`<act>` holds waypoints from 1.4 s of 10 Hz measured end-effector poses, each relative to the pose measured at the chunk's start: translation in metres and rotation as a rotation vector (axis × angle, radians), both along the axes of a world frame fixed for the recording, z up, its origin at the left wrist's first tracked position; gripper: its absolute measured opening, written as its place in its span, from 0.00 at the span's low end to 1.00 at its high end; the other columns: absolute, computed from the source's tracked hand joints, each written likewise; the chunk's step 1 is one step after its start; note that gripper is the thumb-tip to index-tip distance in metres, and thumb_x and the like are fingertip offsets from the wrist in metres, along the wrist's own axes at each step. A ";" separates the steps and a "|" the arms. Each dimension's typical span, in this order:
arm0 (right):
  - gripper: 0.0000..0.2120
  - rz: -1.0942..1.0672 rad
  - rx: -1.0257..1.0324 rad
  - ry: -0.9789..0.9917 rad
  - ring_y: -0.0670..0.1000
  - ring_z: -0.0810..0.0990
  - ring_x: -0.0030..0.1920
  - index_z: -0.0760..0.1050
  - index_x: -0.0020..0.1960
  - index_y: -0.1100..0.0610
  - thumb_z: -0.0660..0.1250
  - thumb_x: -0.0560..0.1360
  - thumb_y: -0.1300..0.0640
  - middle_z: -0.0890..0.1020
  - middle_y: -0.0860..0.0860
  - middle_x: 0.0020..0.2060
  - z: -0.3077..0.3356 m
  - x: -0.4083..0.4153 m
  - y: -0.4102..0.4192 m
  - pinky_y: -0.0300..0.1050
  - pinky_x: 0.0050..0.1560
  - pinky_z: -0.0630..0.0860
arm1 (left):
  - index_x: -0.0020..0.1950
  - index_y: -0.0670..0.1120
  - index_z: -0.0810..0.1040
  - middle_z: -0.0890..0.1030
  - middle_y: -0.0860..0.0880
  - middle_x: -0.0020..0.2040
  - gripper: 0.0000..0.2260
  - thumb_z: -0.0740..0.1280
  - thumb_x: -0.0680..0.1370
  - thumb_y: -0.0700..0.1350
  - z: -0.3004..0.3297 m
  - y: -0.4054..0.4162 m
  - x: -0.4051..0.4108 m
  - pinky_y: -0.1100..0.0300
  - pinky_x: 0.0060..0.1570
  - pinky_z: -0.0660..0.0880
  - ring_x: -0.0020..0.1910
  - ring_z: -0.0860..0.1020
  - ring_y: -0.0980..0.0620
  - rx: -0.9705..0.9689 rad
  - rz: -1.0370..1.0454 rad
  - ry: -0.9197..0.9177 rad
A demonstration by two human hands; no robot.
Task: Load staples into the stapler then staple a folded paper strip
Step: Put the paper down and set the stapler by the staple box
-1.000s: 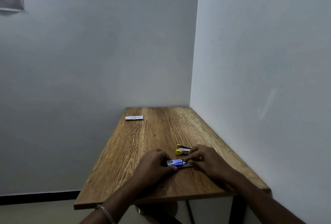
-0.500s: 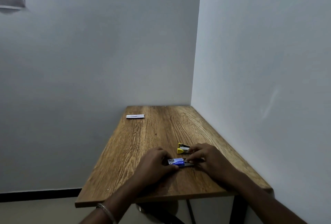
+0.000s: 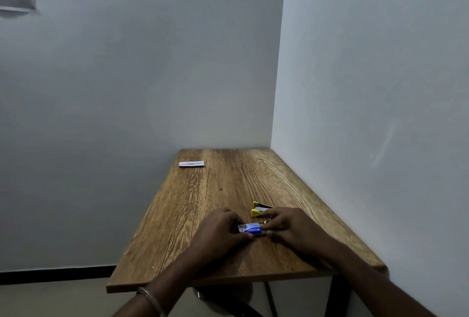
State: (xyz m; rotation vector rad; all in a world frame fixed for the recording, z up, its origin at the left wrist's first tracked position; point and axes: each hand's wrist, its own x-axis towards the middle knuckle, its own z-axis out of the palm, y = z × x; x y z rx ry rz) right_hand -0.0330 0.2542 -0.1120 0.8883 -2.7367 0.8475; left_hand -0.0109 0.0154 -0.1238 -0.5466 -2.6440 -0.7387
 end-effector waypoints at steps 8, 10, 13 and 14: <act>0.13 -0.037 0.004 0.044 0.36 0.76 0.59 0.83 0.59 0.45 0.73 0.75 0.50 0.82 0.41 0.60 0.000 -0.001 -0.005 0.28 0.56 0.69 | 0.55 0.53 0.80 0.78 0.57 0.52 0.16 0.71 0.73 0.59 0.000 0.001 0.003 0.58 0.51 0.77 0.48 0.74 0.59 0.009 0.002 -0.001; 0.14 -0.027 -0.002 0.045 0.35 0.77 0.58 0.82 0.61 0.45 0.72 0.75 0.51 0.82 0.40 0.58 0.001 0.000 -0.005 0.29 0.56 0.71 | 0.54 0.54 0.80 0.77 0.57 0.51 0.15 0.72 0.72 0.59 0.000 0.000 0.003 0.58 0.51 0.77 0.48 0.74 0.60 0.014 -0.001 -0.012; 0.16 -0.060 -0.087 0.049 0.33 0.76 0.59 0.82 0.61 0.45 0.74 0.73 0.48 0.82 0.39 0.59 0.000 0.006 0.000 0.24 0.54 0.70 | 0.55 0.53 0.80 0.77 0.57 0.52 0.15 0.72 0.72 0.59 0.000 0.001 0.002 0.57 0.52 0.78 0.49 0.74 0.60 0.034 -0.001 -0.027; 0.17 -0.092 -0.160 -0.005 0.31 0.76 0.58 0.81 0.61 0.42 0.75 0.72 0.47 0.80 0.35 0.58 0.001 0.008 0.008 0.26 0.53 0.72 | 0.55 0.53 0.80 0.77 0.57 0.53 0.15 0.72 0.72 0.59 0.001 0.001 0.003 0.56 0.53 0.78 0.50 0.75 0.60 0.037 0.002 -0.031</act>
